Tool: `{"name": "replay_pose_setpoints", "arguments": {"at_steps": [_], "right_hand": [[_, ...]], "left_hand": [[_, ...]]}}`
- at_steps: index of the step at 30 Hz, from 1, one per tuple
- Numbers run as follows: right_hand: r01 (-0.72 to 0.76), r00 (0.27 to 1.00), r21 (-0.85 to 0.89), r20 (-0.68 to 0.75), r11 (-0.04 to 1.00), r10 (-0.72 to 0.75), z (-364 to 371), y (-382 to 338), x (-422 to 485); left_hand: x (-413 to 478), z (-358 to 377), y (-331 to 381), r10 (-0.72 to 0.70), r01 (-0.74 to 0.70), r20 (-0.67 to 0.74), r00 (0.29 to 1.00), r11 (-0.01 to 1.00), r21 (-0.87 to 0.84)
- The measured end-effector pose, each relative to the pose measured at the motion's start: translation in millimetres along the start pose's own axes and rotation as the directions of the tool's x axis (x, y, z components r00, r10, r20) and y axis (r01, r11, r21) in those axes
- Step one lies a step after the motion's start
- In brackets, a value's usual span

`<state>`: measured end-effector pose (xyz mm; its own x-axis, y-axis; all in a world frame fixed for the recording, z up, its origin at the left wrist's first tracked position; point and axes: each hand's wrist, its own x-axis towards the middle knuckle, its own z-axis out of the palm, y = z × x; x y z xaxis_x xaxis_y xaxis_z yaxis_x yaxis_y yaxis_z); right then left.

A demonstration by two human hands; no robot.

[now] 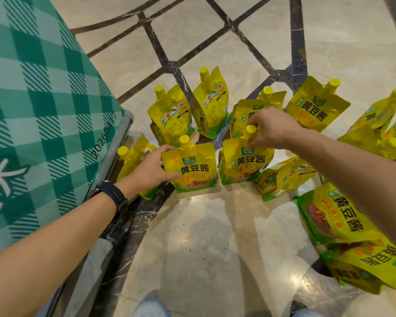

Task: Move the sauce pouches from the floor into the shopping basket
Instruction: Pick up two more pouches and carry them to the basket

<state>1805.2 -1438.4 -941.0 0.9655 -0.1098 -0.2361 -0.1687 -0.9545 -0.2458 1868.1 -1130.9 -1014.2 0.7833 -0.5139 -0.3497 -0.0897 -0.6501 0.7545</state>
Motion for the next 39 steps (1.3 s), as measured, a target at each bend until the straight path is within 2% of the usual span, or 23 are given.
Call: {"name": "replay_pose_setpoints", "arguments": {"at_steps": [5,11,15,22,25,28,32,35,39], "right_hand": [[-0.004,1.0,-0.014,0.007,1.0,0.004,8,13,-13],[-0.049,0.991,-0.032,0.123,0.998,0.053,14,13,-10],[-0.054,0.991,-0.024,0.124,0.998,0.056,17,8,-7],[-0.068,0.987,-0.003,0.148,0.998,0.068,18,9,-4],[-0.075,0.986,0.007,0.149,0.997,0.073,20,9,-3],[-0.068,0.988,-0.008,0.139,0.998,0.069,23,8,-3],[-0.048,0.995,-0.005,0.083,0.999,0.048,26,9,-2],[0.008,0.997,-0.024,0.076,1.0,-0.006,23,4,-2],[0.117,0.986,-0.076,0.124,0.99,-0.107,13,-10,0]], "left_hand": [[-6,23,-16,0.1,-0.099,-0.071,0.992,0.995,0.021],[-12,35,-31,0.091,-0.076,-0.099,0.991,0.986,0.148],[-14,43,-27,0.1,-0.088,-0.142,0.985,0.992,0.089],[-30,42,-21,0.121,-0.118,-0.046,0.992,0.992,0.051],[-39,50,-38,0.103,-0.104,-0.016,0.995,0.992,-0.065],[-55,68,-65,-0.025,0.0,-0.083,0.996,0.958,-0.285],[-56,86,-74,-0.135,0.097,-0.057,0.989,0.894,-0.438],[-47,85,-70,-0.127,0.066,-0.088,0.988,0.863,-0.501],[-44,68,-70,-0.111,0.064,-0.066,0.992,0.867,-0.494]]}}
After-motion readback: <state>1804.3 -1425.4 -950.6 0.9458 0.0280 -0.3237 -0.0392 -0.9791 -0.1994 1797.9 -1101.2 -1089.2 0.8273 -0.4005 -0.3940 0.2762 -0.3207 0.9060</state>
